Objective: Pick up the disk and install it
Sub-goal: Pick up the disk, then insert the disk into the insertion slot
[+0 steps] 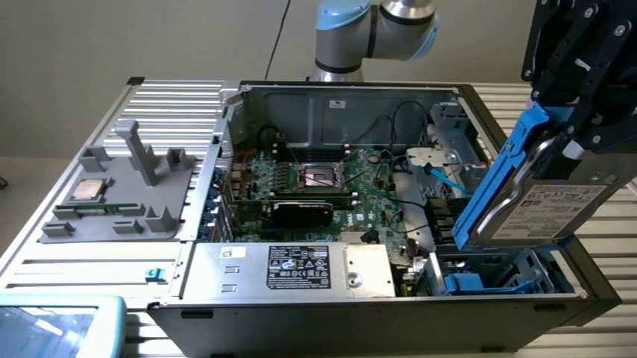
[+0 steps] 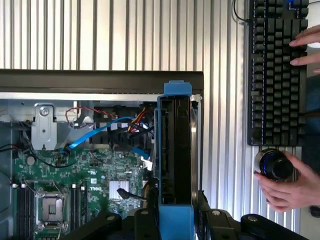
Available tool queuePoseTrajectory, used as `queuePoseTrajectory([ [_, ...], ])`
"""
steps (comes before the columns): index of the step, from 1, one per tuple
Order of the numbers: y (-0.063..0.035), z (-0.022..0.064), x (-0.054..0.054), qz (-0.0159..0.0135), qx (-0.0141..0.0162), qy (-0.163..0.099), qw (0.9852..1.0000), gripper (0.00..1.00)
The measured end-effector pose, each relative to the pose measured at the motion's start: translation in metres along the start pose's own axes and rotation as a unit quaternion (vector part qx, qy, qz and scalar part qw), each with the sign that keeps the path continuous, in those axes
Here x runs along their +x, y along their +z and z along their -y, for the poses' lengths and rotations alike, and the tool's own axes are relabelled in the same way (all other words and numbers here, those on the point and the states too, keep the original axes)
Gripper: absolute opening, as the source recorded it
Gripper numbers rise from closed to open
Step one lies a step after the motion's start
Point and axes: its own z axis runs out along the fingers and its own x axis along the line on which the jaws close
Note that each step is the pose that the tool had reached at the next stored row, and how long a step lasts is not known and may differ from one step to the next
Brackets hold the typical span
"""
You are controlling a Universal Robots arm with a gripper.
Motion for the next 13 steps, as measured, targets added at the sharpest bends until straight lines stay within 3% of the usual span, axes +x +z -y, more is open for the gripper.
queuePoseTrajectory([
  [13, 0.0000, 0.0000, 0.0000, 0.0000, 0.0000, 0.000, 1.0000, 0.37],
])
